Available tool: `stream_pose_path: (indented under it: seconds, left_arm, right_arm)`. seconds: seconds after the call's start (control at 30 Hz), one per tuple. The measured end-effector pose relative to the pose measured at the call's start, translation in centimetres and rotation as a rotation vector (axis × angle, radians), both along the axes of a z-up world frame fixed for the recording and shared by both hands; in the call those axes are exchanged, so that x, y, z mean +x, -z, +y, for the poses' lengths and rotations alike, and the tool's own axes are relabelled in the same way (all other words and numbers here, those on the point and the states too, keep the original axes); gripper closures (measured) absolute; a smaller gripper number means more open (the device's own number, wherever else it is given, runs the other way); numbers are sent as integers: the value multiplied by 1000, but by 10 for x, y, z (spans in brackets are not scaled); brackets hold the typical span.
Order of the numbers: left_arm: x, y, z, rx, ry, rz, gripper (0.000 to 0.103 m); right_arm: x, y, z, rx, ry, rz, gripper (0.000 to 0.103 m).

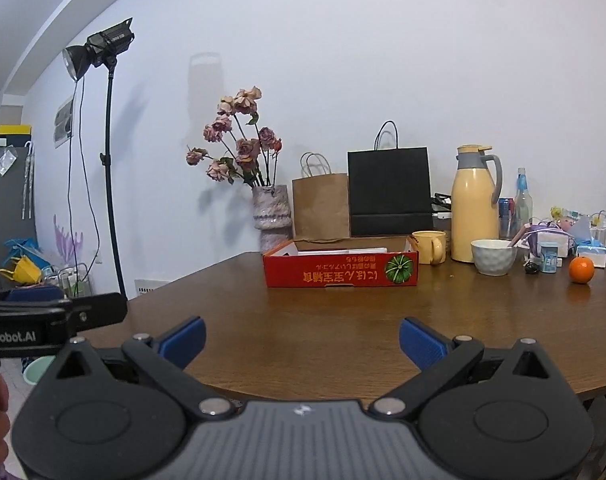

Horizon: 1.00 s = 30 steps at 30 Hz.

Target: Organize rigid objects

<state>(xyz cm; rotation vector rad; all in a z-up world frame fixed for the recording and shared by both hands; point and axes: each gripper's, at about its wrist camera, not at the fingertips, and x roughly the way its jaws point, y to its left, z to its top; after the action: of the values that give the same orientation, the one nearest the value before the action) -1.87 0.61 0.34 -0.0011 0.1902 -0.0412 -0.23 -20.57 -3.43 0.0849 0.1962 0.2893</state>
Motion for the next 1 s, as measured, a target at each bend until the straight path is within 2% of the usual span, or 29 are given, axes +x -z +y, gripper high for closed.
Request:
stream_pose_path:
  seconds: [1.0]
  left_arm:
    - [1,0,0,4,16,8,0]
  right_arm:
    - [3,1,-4,-2,5,17,0]
